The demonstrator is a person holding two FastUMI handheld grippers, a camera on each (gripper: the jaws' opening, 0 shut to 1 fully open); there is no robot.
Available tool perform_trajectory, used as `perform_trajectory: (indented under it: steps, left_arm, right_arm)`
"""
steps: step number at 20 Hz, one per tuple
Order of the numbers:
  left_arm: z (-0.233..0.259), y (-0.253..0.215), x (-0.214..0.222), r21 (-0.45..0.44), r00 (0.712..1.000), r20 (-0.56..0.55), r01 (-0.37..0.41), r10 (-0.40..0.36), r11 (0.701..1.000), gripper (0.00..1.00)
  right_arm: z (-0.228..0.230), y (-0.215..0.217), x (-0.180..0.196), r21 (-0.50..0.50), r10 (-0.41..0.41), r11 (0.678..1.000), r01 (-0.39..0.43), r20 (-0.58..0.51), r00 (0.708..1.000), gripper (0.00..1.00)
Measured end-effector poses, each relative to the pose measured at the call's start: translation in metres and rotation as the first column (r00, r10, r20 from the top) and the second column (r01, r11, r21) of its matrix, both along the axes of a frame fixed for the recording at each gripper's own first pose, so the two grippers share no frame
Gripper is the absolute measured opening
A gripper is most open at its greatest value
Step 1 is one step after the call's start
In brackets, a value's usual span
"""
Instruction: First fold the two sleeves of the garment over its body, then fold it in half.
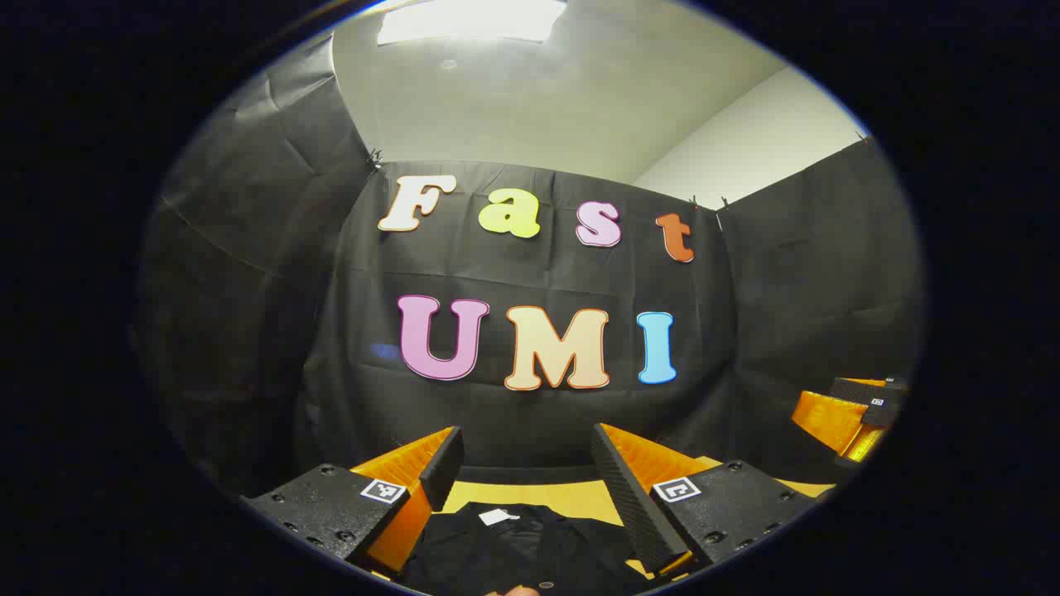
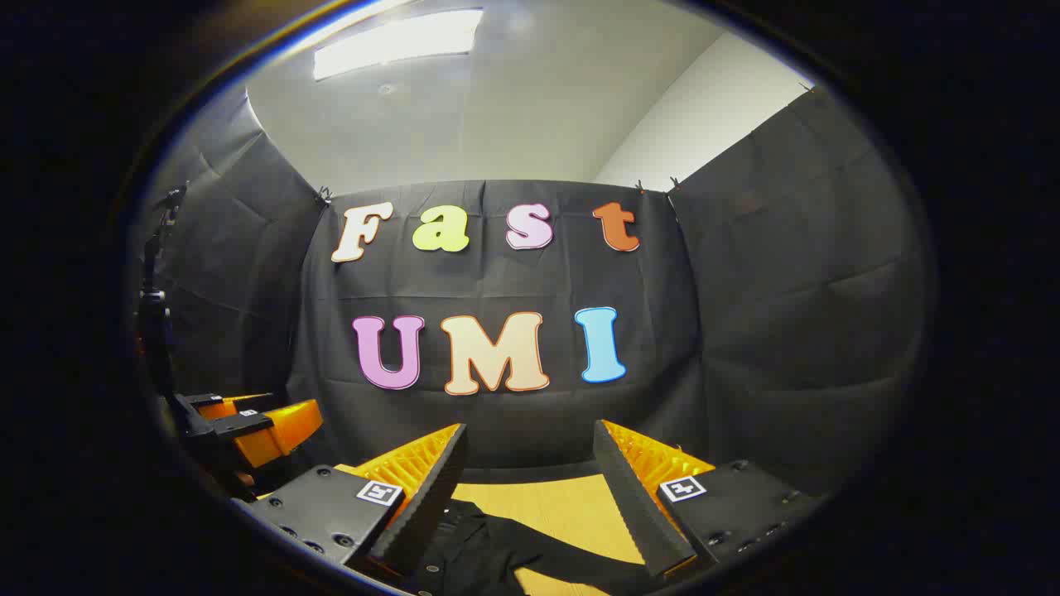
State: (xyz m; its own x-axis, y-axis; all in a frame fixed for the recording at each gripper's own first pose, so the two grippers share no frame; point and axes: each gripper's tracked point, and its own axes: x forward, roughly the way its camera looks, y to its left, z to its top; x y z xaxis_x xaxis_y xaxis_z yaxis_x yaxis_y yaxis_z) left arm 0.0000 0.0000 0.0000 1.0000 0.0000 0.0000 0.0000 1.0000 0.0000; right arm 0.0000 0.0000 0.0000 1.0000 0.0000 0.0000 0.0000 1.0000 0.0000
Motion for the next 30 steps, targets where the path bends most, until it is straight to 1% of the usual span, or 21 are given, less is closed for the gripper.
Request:
perform_trajectory:
  steps: [5, 13, 21, 25, 30]
  left_arm:
    - [-0.001, -0.003, 0.007, 0.003, 1.0, -0.004, 0.007, -0.007, 1.0, 0.92]
    - [-0.004, 0.003, 0.008, 0.0, 1.0, -0.013, -0.008, 0.008, 1.0, 0.92]
    - [-0.009, 0.003, 0.003, -0.012, 1.0, -0.023, -0.007, 0.007, 1.0, 0.92]
    - [-0.011, 0.002, 0.002, -0.009, 0.999, -0.028, -0.019, 0.018, 1.0, 0.92]
    - [-0.007, -0.007, 0.001, 0.011, 1.0, -0.013, -0.028, 0.028, 1.0, 0.92]
  right_arm:
    - [-0.001, 0.0, 0.007, -0.004, 0.009, 1.0, -0.009, -0.002, 1.0, 0.96]
    - [-0.003, 0.012, 0.011, -0.019, 0.052, 0.998, -0.052, -0.002, 0.999, 0.96]
    - [-0.008, 0.013, 0.009, -0.022, 0.058, 0.998, -0.059, -0.01, 0.998, 0.96]
    - [-0.02, 0.0, 0.012, -0.02, 0.046, 0.999, -0.046, -0.039, 0.998, 0.96]
    - [-0.043, -0.042, 0.022, -0.051, -0.002, 0.999, -0.003, -0.092, 0.996, 0.96]
